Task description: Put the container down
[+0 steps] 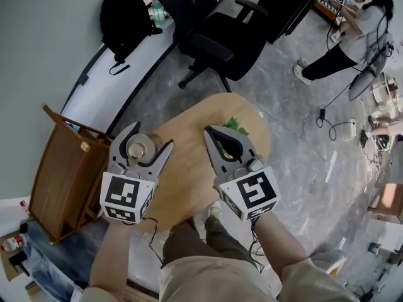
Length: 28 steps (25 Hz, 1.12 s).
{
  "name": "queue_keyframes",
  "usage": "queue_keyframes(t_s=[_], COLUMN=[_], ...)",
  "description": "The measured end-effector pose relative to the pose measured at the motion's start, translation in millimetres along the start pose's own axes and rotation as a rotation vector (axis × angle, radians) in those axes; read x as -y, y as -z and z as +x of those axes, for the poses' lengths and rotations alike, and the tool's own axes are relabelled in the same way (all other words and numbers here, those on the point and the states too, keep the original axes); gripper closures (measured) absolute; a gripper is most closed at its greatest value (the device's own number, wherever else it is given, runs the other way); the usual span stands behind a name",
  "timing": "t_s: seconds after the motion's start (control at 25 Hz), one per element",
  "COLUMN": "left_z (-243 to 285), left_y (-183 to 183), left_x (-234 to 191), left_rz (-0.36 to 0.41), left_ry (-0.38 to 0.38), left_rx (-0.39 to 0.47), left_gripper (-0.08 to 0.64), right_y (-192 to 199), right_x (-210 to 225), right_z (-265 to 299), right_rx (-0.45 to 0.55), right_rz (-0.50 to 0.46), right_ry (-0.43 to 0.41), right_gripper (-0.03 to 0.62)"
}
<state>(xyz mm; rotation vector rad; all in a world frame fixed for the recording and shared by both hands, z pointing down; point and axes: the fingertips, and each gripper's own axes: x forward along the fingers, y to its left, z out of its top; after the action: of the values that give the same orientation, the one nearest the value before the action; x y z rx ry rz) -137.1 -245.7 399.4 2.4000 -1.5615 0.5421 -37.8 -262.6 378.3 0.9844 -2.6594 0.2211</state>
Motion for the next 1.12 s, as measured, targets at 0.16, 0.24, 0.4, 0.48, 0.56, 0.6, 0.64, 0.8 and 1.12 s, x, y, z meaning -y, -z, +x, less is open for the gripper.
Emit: queue_keyframes(t_s=[0.16, 0.24, 0.4, 0.48, 0.56, 0.6, 0.64, 0.8, 1.12], left_z=[32.3, 48.3, 79.4, 93.8, 108.2, 115.5, 122.5, 148.6, 192.0], left_y=[42.9, 64.1, 105.1, 126.7, 148.2, 158.4, 168.4, 211.3, 310.3], left_x=[-17.1, -26.7, -41.1, -46.3, -49.9, -51.5, -52.9, -56.4, -53.0], left_rz=[-0.017, -0.026, -0.061, -0.075, -0.093, -0.100, -0.107, -0.128, -0.144], left_ry=[-0.001, 0.001, -0.005, -0.010, -0.011, -0.010, -0.010, -0.013, -0.007], left_rx=[-0.030, -0.045, -0.047, -0.054, -0.063, -0.066, -0.070, -0.090, -0.142], left_gripper=[0.221, 0.221, 0.221, 0.221, 0.221, 0.221, 0.221, 0.221, 0.221], right_y=[41.2, 65.1, 107.5, 127.4, 148.8, 159.1, 169.2, 212.7, 303.9], right_x=[4.5, 2.3, 4.5, 6.8, 9.4, 11.0, 12.5, 18.3, 17.9], right_z=[37.9, 57.2, 83.3, 94.3, 105.3, 110.8, 116.3, 136.5, 165.0], right_rx=[-0.062, -0.101, -0.121, -0.122, -0.135, -0.141, -0.148, -0.180, -0.260], right_rz=[0.001, 0.000, 0.025, 0.074, 0.136, 0.161, 0.180, 0.223, 0.283], right_ry=[0.001, -0.015, -0.012, -0.003, -0.002, -0.001, 0.000, 0.005, -0.009], right_gripper=[0.595, 0.595, 0.595, 0.595, 0.595, 0.595, 0.595, 0.596, 0.596])
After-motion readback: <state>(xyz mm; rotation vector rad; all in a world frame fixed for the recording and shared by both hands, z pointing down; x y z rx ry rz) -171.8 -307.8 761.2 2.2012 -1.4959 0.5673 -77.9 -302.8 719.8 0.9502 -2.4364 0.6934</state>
